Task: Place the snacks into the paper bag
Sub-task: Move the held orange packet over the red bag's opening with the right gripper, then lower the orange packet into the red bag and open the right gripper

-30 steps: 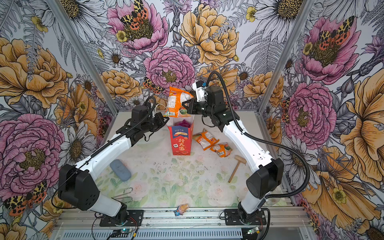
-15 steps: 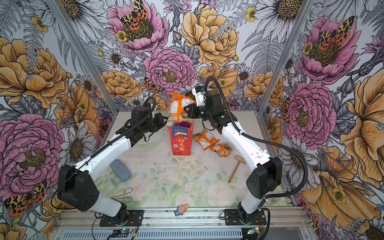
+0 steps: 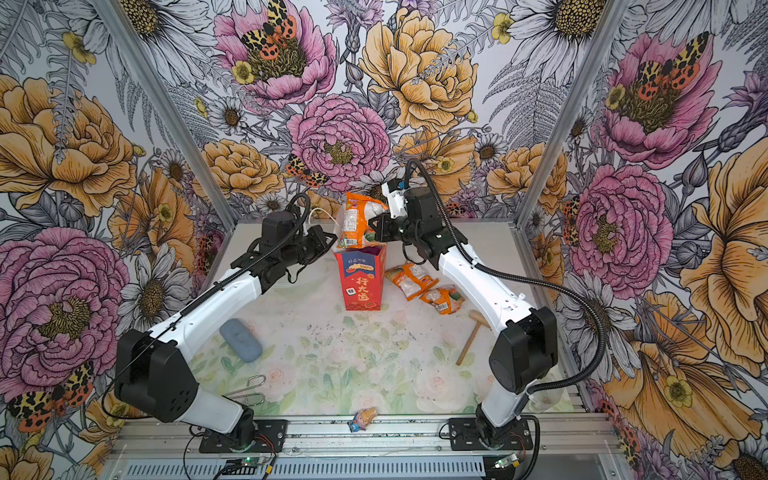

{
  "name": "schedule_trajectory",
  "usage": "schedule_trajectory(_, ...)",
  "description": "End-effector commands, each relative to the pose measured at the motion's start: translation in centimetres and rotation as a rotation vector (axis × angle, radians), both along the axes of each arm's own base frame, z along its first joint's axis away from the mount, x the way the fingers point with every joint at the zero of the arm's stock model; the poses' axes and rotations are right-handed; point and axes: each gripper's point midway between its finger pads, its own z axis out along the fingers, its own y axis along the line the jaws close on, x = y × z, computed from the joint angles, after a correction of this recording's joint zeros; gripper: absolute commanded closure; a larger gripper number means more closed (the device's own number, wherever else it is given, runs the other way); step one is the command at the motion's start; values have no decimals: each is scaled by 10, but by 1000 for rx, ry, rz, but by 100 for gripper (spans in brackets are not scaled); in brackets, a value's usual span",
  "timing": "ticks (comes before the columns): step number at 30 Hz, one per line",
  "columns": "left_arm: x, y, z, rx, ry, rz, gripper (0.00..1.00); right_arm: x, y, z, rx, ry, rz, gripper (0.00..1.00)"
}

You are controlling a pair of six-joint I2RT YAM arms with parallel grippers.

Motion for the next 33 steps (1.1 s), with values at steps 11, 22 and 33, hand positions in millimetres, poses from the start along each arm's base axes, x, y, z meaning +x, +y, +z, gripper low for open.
schedule_trajectory(11,-2,3,18,-31,-42,-3,100,4,10,12,-31,-118,-32,100)
schedule_trajectory(22,-2,4,19,-30,-43,2,100,-6,13,5,-94,-161,-90,100)
schedule_trajectory(33,-2,3,19,-29,-43,0,100,-16,3,2,-84,-165,-120,100)
